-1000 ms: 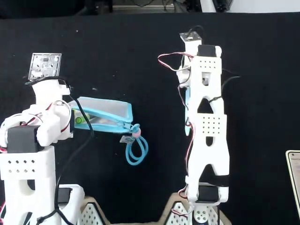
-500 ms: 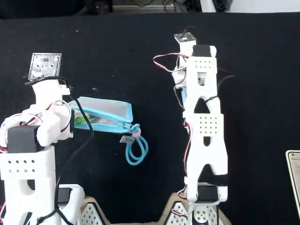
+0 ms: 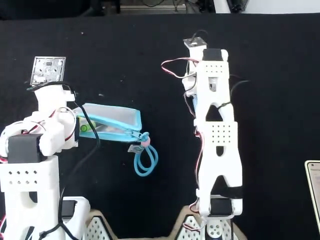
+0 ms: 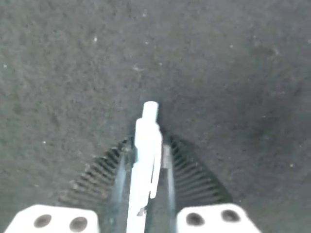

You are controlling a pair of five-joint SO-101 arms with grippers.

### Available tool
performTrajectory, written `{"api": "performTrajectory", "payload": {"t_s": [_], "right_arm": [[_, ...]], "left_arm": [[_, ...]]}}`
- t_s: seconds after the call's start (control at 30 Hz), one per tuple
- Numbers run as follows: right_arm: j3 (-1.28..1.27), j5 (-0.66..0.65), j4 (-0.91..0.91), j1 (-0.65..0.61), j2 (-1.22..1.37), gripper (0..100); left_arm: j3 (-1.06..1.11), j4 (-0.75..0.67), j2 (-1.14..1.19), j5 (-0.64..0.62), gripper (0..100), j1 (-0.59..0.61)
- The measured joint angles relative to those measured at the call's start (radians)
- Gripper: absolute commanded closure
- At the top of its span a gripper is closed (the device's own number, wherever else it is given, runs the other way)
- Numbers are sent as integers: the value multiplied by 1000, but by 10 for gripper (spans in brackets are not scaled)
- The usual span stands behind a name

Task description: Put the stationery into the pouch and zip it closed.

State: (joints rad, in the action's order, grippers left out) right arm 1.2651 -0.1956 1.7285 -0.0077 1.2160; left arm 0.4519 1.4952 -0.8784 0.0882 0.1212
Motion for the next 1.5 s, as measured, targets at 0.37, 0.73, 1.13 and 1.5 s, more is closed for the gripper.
{"api": "performTrajectory", "payload": {"t_s": [0.37, 0.73, 1.13, 1.5], "right_arm": [[-212, 0, 2, -23, -282, 988], [-904, 0, -46, -176, -1048, 988], [-1484, 66, -308, -374, -1890, 987], [-1869, 236, -664, -535, -2575, 986]], "left_arm": [[0, 0, 0, 0, 970, 0], [0, 0, 0, 0, 970, 0], [0, 0, 0, 0, 970, 0], [0, 0, 0, 0, 970, 0]]}}
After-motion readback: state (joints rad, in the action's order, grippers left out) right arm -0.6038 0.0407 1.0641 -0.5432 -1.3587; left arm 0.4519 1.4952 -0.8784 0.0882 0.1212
